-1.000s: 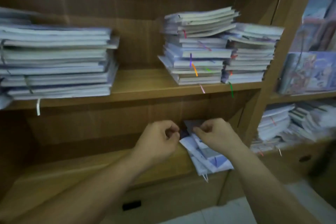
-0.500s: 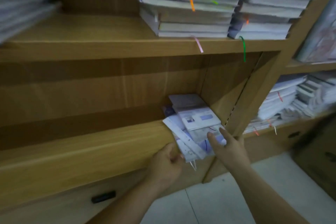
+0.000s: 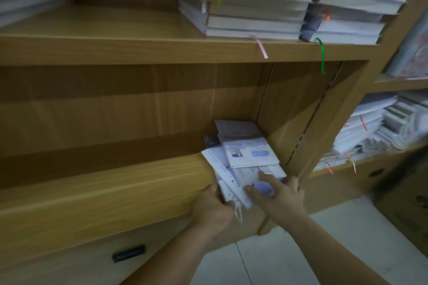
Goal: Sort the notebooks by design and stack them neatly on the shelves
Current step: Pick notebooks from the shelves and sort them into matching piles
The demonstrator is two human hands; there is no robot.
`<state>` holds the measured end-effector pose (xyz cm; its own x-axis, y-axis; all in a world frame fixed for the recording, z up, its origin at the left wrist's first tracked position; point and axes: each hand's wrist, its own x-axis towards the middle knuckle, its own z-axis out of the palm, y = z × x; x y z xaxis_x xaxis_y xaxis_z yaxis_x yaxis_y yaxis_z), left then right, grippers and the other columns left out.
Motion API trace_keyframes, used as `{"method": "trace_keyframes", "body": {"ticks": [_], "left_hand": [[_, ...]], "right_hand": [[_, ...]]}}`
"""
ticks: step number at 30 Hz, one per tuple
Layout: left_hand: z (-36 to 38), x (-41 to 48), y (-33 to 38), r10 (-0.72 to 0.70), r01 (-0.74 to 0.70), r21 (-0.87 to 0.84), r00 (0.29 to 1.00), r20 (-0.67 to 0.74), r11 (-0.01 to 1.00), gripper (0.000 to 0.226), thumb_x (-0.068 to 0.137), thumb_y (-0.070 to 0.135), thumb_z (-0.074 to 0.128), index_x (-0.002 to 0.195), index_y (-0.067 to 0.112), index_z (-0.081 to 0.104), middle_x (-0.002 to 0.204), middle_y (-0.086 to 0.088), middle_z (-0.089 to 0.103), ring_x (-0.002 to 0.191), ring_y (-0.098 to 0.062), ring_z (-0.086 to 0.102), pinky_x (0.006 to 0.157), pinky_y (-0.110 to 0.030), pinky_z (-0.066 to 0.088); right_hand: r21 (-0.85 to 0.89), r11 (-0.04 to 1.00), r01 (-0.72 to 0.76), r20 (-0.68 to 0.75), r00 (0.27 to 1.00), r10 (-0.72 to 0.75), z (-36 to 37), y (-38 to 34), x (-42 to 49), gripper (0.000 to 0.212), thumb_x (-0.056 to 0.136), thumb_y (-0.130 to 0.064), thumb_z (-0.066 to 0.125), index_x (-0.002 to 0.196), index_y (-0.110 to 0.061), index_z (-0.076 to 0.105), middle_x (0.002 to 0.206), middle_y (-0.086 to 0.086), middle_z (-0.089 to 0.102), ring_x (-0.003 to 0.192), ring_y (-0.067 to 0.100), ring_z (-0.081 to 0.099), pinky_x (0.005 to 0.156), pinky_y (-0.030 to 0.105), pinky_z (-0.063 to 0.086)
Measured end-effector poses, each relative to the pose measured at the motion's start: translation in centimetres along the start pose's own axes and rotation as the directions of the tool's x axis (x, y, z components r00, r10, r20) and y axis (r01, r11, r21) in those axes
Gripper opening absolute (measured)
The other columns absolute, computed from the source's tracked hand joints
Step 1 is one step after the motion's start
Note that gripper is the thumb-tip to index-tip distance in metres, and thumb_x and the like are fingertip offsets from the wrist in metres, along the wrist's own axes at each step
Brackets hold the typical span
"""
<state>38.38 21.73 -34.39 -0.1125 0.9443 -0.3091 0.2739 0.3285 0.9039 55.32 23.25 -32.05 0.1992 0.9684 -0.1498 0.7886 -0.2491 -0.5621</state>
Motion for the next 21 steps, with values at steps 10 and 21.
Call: {"method": "trace_keyframes", "body": {"ticks": [10, 21], "left_hand": [[-7.1, -4.0, -2.1, -0.029, 0.019, 0.121, 0.996, 0.082, 0.992, 0.017, 0.076, 0.009, 0.062, 0.085, 0.022, 0.064, 0.049, 0.016, 0.063, 0.052, -0.008, 0.057, 0.055, -0.025, 0.046], [-7.6, -4.3, -3.0, 0.234, -0.248, 0.589, 0.967, 0.101, 0.769, 0.099, 0.050, 0.095, 0.058, 0.132, 0.041, 0.042, 0.120, 0.015, 0.043, 0.111, -0.011, 0.046, 0.093, -0.035, 0.049]], "right_hand": [[-0.296, 0.941, 0.162, 0.112, 0.985, -0.135, -1.7, -3.1, -1.7, 0.046, 0.092, -0.071, 0.040, 0.106, -0.041, 0.072, 0.114, -0.002, 0.060, 0.117, 0.023, 0.047, 0.100, 0.040, 0.044], [0.191, 0.981, 0.035, 0.084, 0.995, -0.052, 2.4, -3.5, 1.6, 0.101, 0.060, -0.094, 0.052, 0.147, -0.044, 0.043, 0.140, 0.001, 0.054, 0.120, 0.023, 0.057, 0.101, 0.044, 0.051]]}}
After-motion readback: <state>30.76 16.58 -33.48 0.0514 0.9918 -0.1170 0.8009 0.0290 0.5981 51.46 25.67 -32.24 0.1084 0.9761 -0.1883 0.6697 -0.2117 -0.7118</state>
